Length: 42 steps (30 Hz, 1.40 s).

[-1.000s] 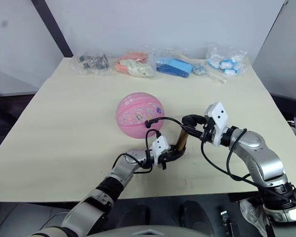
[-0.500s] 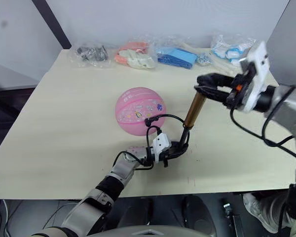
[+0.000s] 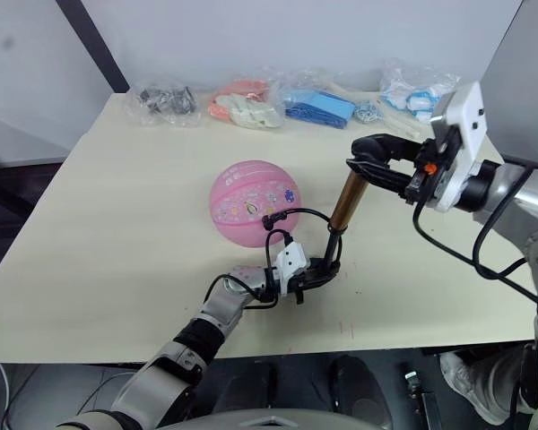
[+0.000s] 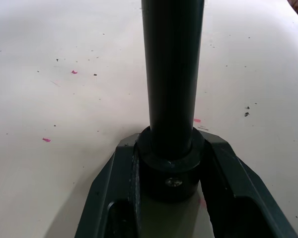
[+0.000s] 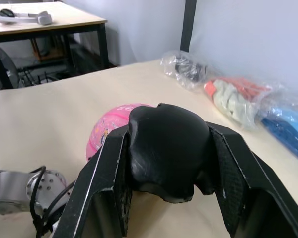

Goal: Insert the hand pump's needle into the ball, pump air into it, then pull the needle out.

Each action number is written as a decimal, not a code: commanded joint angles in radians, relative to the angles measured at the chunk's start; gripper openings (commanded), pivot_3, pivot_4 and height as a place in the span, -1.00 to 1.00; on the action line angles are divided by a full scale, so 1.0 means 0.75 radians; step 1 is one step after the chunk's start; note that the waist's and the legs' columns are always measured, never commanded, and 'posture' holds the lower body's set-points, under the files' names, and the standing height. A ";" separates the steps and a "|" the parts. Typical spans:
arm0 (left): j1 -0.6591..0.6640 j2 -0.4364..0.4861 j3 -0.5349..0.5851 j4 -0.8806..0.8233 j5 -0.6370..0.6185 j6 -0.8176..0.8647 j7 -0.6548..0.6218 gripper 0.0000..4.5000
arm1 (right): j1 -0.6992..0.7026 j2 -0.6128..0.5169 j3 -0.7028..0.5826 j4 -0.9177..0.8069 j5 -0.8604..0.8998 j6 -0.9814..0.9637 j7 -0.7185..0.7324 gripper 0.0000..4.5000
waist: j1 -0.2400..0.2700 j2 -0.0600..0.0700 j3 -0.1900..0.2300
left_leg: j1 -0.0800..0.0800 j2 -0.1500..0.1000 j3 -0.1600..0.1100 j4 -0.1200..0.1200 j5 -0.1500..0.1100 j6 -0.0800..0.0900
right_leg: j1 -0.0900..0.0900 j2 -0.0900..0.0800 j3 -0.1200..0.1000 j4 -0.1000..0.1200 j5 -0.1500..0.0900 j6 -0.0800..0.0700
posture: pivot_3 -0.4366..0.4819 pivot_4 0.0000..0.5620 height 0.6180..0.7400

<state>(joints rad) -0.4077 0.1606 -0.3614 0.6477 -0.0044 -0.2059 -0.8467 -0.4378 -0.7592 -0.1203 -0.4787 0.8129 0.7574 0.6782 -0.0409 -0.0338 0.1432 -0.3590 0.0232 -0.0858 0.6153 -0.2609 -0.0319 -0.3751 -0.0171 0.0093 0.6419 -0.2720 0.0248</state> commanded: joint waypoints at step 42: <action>0.106 0.068 -0.022 0.138 0.069 0.094 0.014 -0.51 | -0.274 -0.140 -0.256 -0.029 0.218 0.364 -0.085 -0.27 | 0.003 0.016 0.012 | -0.004 -0.002 0.004 0.001 0.000 0.001 | -0.010 0.000 0.006 0.001 0.001 0.000 | -0.05 -0.47 1.00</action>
<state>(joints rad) -0.3924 0.1664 -0.3643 0.5976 -0.0147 -0.2019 -0.8487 -0.6062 -0.8400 -0.2358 -0.4711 0.9581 1.0422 0.6329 -0.0384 -0.0217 0.1523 -0.3618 0.0219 -0.0831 0.6164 -0.2612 -0.0312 -0.3827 -0.0171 0.0140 0.6430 -0.2715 0.0246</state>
